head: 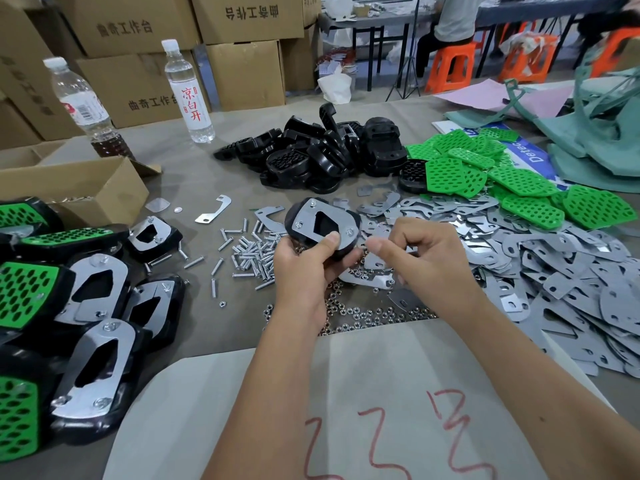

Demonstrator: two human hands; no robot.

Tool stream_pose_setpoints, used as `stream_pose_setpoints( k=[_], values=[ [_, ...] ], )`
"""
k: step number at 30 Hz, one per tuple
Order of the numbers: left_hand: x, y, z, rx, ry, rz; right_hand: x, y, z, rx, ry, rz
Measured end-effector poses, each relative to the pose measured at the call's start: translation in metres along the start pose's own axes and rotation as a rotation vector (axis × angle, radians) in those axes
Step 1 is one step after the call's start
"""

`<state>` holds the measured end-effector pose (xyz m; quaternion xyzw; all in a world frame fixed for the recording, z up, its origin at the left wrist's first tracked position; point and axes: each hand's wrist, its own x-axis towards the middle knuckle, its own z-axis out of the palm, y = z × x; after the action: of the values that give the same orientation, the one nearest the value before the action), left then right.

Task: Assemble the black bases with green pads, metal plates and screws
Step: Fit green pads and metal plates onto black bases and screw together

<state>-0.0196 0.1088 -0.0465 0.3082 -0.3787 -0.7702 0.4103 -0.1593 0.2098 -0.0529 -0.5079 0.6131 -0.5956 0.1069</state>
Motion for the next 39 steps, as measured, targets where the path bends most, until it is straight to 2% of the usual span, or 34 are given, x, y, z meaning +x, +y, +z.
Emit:
stream_pose_setpoints(
  k=[5, 9, 12, 15, 17, 19, 23, 29, 36, 39],
  values=[
    [0.0, -0.001, 0.001, 0.009, 0.018, 0.0, -0.003, -0.014, 0.006, 0.05, -0.133, 0.047],
    [0.0, 0.0, 0.001, -0.002, 0.045, -0.009, -0.006, -0.018, 0.004, 0.08, -0.028, 0.039],
    [-0.001, -0.002, 0.002, 0.037, 0.039, 0.009, -0.006, -0.024, 0.008, 0.049, -0.115, 0.05],
    [-0.001, -0.002, 0.002, 0.018, 0.053, 0.016, -0.007, -0.023, 0.005, 0.029, -0.071, 0.046],
    [0.0, -0.002, 0.002, 0.041, 0.048, 0.031, -0.007, -0.021, 0.004, -0.06, -0.01, -0.008],
    [-0.002, -0.004, 0.003, 0.111, 0.025, 0.069, -0.004, -0.015, 0.007, -0.263, 0.03, -0.064],
    [-0.006, -0.007, 0.005, 0.199, 0.005, 0.137, 0.0, -0.012, 0.013, -0.652, -0.151, -0.069],
    [-0.007, -0.006, 0.005, 0.295, -0.045, 0.195, 0.001, -0.017, 0.009, -0.75, -0.272, -0.112],
    [-0.008, -0.008, 0.007, 0.311, -0.088, 0.22, 0.001, -0.017, 0.016, -0.911, -0.115, -0.074],
    [-0.008, -0.009, 0.007, 0.326, -0.092, 0.234, 0.001, -0.016, 0.017, -0.895, -0.07, -0.02]
  ],
)
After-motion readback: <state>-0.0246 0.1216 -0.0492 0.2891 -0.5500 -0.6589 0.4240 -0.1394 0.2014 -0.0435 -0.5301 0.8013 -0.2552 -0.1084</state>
